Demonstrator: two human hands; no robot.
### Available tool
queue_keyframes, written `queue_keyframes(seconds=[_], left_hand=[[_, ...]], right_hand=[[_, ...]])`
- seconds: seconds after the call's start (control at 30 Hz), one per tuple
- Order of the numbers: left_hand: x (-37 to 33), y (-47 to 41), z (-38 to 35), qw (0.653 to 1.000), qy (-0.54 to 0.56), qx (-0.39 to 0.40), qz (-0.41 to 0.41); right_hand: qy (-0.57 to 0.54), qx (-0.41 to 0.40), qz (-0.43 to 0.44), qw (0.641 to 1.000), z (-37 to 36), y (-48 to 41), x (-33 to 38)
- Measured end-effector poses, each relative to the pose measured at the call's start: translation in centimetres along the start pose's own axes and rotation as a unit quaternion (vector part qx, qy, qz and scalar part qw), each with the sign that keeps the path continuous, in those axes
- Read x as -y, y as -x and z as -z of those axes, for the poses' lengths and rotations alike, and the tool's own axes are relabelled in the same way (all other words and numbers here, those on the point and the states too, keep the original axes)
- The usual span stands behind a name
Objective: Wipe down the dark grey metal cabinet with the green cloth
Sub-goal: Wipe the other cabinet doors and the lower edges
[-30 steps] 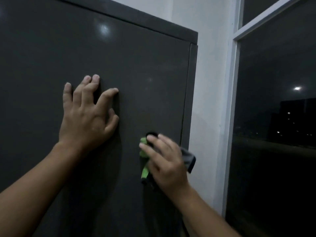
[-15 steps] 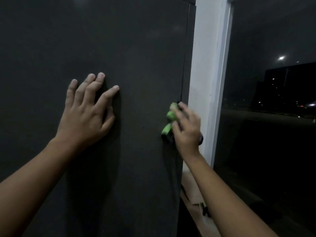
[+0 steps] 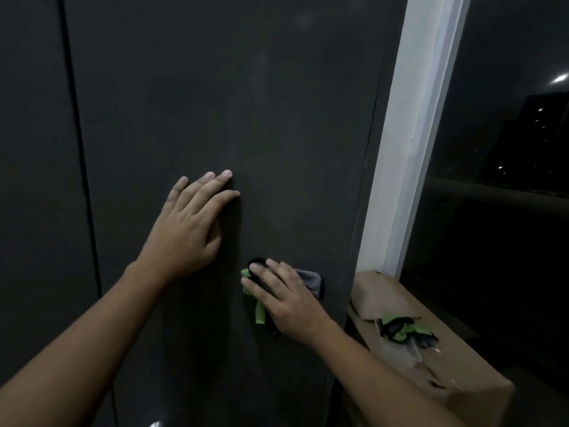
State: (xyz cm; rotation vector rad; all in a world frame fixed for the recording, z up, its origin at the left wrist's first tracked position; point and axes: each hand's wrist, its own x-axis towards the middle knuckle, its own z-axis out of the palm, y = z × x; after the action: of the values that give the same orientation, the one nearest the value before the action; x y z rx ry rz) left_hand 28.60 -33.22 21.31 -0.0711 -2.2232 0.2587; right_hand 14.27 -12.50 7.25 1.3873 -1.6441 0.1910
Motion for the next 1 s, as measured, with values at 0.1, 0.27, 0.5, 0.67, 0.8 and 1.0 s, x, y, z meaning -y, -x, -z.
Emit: queue_keyframes(seconds=[0.1, 0.27, 0.5, 0.67, 0.8, 1.0], left_hand=[[0.4, 2.0, -0.5, 1.0, -0.017, 0.009, -0.004], [0.2, 5.0, -1.9, 0.999, -0.027, 0.018, 0.007], [-1.2, 6.0, -3.3, 0.999, -0.022, -0.01, 0.034], [-2.3, 7.2, -4.9, 0.999, -0.026, -0.01, 0.044], [-2.7, 7.6, -5.6, 0.998, -0.028, -0.006, 0.056], [-3.6, 8.9, -6.7, 0.998, -0.034, 0.015, 0.053]], right_hand=[[0.028, 0.055, 0.053, 0.997, 0.5, 2.3, -0.8], [0.049, -0.097, -0.184, 0.977, 3.2, 4.1, -4.9], [-0.056, -0.176, -0.41, 0.893, 3.7, 4.5, -6.4], [-0.061, -0.096, -0.302, 0.946, -1.5, 9.3, 0.0], [-0.117, -0.002, -0.218, 0.969, -5.2, 12.8, 5.1], [-0.119, 0.113, -0.078, 0.983, -8.8, 15.8, 9.0]])
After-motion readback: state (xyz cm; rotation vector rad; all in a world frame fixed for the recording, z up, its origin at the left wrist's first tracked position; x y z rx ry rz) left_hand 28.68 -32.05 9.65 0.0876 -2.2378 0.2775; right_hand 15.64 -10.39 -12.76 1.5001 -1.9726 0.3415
